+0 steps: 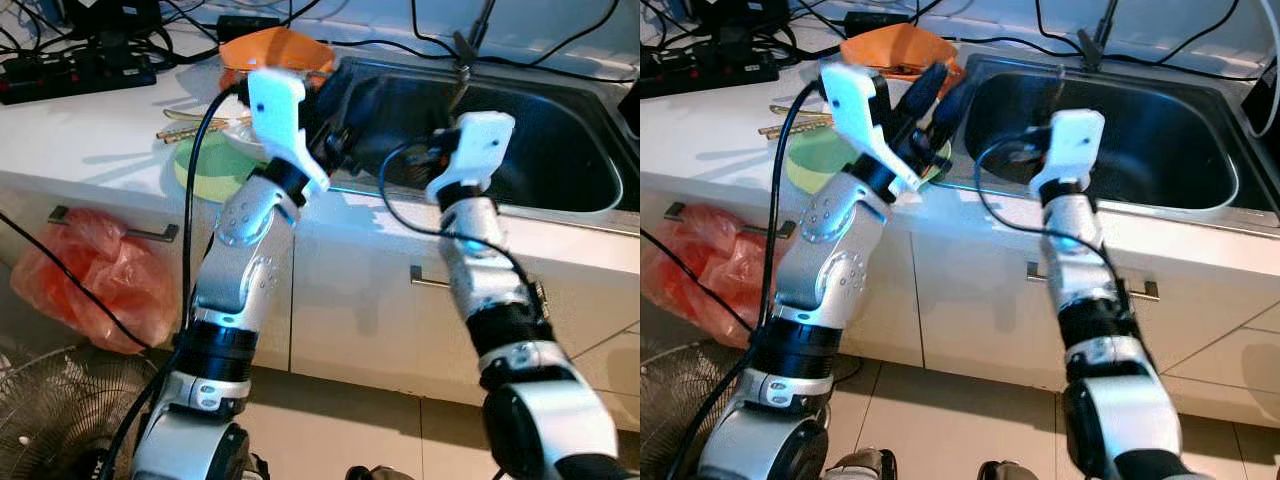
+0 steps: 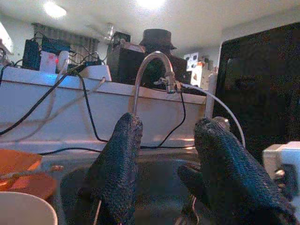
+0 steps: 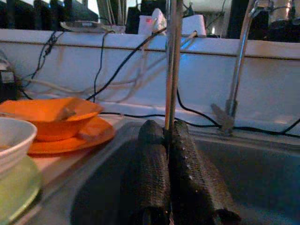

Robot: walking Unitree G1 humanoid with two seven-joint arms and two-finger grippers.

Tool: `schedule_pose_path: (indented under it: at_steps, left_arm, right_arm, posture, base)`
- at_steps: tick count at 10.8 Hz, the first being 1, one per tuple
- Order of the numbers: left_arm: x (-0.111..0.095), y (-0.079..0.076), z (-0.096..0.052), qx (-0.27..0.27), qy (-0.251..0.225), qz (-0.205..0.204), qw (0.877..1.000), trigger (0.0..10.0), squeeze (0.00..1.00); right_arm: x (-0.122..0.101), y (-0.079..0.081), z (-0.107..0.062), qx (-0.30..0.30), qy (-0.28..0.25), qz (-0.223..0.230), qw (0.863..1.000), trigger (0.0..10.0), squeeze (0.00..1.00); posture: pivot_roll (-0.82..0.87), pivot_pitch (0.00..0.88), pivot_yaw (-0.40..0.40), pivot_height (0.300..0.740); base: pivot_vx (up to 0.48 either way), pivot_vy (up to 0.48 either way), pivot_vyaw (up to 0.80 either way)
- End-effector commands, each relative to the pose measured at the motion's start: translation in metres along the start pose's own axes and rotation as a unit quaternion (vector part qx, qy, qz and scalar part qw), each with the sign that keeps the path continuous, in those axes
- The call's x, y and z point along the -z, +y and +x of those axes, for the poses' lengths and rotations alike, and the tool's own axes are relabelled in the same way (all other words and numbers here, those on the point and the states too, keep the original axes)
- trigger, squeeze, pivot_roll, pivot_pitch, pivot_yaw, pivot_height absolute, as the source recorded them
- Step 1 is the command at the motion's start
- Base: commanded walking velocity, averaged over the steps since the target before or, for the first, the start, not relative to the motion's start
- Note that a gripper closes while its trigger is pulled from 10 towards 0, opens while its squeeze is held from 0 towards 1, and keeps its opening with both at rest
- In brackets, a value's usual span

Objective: Kitchen organization

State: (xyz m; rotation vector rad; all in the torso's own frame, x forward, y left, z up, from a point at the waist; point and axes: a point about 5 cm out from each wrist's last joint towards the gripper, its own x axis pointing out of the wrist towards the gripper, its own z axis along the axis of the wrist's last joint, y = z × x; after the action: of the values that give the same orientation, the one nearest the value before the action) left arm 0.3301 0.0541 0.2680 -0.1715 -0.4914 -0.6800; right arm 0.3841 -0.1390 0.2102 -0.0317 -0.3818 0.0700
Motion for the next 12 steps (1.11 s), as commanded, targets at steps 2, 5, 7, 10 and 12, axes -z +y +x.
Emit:
schedule_pose_path:
  at_steps: [2, 5, 7, 10, 12]
  left_arm:
    - [0.006, -0.012, -0.003, 0.015, 0.018, 0.009, 1.0, 10.0, 0.0]
    - [0.012, -0.019, -0.009, 0.019, 0.034, 0.011, 0.999, 10.0, 0.0]
    - [0.013, -0.021, -0.012, 0.018, 0.037, 0.012, 0.999, 10.0, 0.0]
    - [0.012, -0.022, -0.016, 0.013, 0.042, 0.011, 0.999, 10.0, 0.0]
    - [0.012, -0.022, -0.016, 0.011, 0.044, 0.011, 0.999, 10.0, 0.0]
  right_arm:
    - [-0.005, -0.011, 0.007, 0.018, -0.008, -0.014, 1.0, 10.0, 0.0]
    - [0.007, -0.012, 0.007, 0.012, 0.015, -0.017, 1.0, 10.0, 0.0]
    - [0.016, -0.008, 0.005, 0.0, 0.033, -0.023, 0.999, 10.0, 0.0]
    - [0.027, -0.003, 0.001, -0.008, 0.059, -0.022, 0.998, 10.0, 1.0]
    - [0.028, -0.003, 0.001, -0.009, 0.061, -0.027, 0.998, 10.0, 1.0]
  posture:
    - [0.08, 0.088, -0.039, 0.74]
    - [0.09, 0.091, -0.042, 0.74]
    - [0.11, 0.092, -0.044, 0.74]
    - [0.12, 0.096, -0.043, 0.74]
    - [0.12, 0.096, -0.042, 0.74]
  base:
    - [0.0, 0.0, 0.0]
    - [0.0, 0.0, 0.0]
    - [0.0, 0.0, 0.0]
    - [0.0, 0.0, 0.0]
    - [0.0, 0.0, 0.0]
